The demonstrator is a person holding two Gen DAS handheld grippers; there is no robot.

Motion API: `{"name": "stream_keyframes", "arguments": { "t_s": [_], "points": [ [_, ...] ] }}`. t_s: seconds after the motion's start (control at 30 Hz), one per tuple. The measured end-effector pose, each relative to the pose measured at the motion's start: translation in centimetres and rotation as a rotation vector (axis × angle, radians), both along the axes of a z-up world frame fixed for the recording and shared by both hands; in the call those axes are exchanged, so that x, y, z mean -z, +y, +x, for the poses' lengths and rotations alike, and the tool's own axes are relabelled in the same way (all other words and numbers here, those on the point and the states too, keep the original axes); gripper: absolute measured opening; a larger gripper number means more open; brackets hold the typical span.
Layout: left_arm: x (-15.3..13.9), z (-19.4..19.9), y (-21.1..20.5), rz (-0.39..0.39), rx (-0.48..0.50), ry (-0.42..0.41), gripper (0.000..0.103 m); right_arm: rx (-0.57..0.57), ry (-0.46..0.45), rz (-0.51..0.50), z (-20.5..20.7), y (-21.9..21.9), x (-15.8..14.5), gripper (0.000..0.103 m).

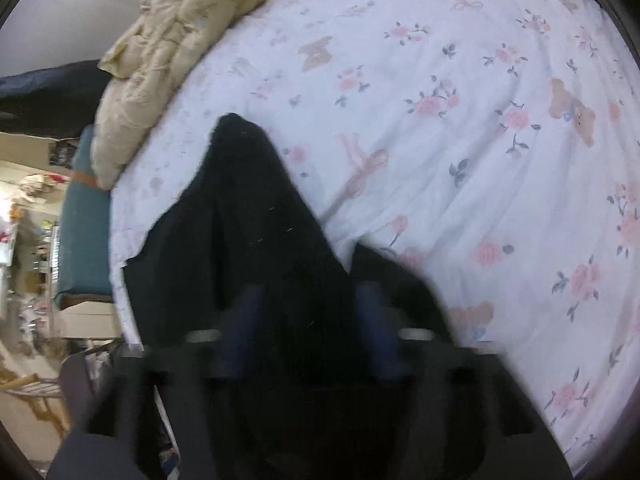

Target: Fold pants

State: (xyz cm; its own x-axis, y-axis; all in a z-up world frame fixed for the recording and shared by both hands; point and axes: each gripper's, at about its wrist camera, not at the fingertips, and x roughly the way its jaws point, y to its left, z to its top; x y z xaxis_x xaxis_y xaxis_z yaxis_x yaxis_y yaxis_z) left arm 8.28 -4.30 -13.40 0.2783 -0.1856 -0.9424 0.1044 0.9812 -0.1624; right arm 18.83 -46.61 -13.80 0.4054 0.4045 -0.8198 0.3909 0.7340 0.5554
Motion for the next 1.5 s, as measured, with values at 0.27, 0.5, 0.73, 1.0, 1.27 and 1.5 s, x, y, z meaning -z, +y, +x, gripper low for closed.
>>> {"name": "stream_keyframes", "arguments": {
  "t_s": [0.27, 0.5, 0.73, 1.0, 1.27, 1.5],
  "points": [
    [-0.8, -4.5, -9.3, 0.026, 0.425, -0.075, 0.076, -0.047, -0.150, 0.070, -10.2, 1.0, -6.9, 0.071],
    [1.2, -8.3, -16.6, 0.087, 0.689, -0.121, 0.076, -0.081, -0.147, 0.084, -16.9, -0.2, -5.8, 0.072],
    [4.0, -8.1, -20.3, 0.213, 0.734, -0.225, 0.036, -0.053, -0.143, 0.057, -18.0, -2.0, -5.3, 0.072],
    [0.8, -6.6, -17.4, 0.120, 0.672, -0.245, 0.003, -0.037, -0.156, -0.011, -16.9, -2.5, -5.7, 0.072],
    [-7.1, 2.4, -12.1, -0.113, 0.403, -0.267, 0.003, 0.002, -0.142, -0.027, -15.3, -2.4, -5.4, 0.072],
    [-1.6, 13.8, -12.9, -0.096, 0.330, -0.111, 0.004, -0.021, -0.120, -0.093, -13.8, -0.6, -5.0, 0.072]
  ]
}}
